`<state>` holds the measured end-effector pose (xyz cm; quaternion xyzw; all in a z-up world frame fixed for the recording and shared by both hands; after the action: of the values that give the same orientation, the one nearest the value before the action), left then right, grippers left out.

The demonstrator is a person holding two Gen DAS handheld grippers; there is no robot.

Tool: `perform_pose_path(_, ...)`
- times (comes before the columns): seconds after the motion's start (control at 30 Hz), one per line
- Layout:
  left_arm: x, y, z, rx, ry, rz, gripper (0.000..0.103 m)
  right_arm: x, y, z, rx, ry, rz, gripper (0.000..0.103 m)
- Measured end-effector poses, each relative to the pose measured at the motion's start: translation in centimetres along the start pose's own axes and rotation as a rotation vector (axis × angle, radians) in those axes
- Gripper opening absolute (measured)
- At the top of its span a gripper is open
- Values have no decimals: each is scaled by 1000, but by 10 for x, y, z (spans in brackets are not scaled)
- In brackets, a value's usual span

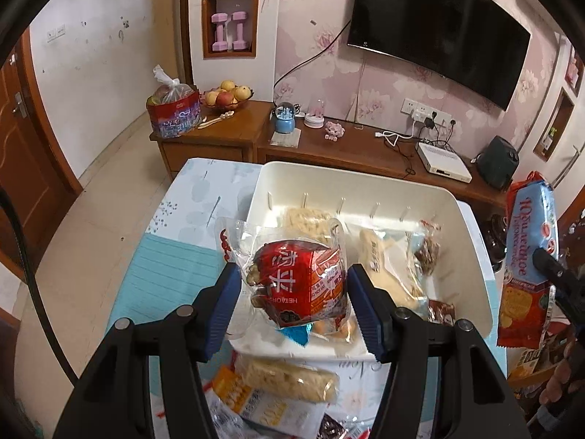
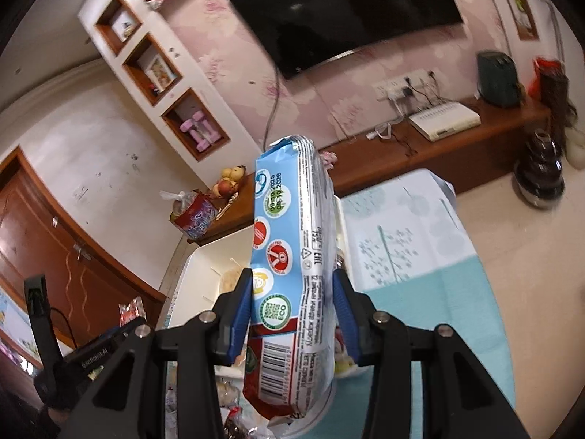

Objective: Organize snacks
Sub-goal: 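Lower both packets into the white tray and open both tools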

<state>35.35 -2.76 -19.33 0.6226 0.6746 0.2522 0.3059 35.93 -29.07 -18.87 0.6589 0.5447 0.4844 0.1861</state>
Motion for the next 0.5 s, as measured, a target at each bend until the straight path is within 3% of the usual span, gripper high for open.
perform_pose_path(0.3, 7, 10, 17, -8, -39, -10, 60, -5, -3, 35, 27, -61, 32, 43)
perform_pose_path(0.4, 8, 12, 21, 0, -50, -19, 65, -6, -3, 39, 26, -80, 40, 45)
perform_pose_path(0.43, 9, 12, 21, 3, -50, -23, 72, -5, -1, 38, 20, -83, 34, 47)
perform_pose_path(0.5, 9, 12, 21, 1, -45, -25, 76, -4, 0, 38, 20, -100, 18, 61)
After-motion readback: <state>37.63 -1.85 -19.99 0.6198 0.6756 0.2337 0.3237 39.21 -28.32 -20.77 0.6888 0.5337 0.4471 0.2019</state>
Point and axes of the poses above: each gripper's, at about its wrist camera, not at the fingertips, and z roughly the way its jaws point, x to its left, y to its top, the point moved 8 cm from there along z, roughly the way its jaws point, and after that the axes turned 2 degrees about y, right-handed, at the moved point
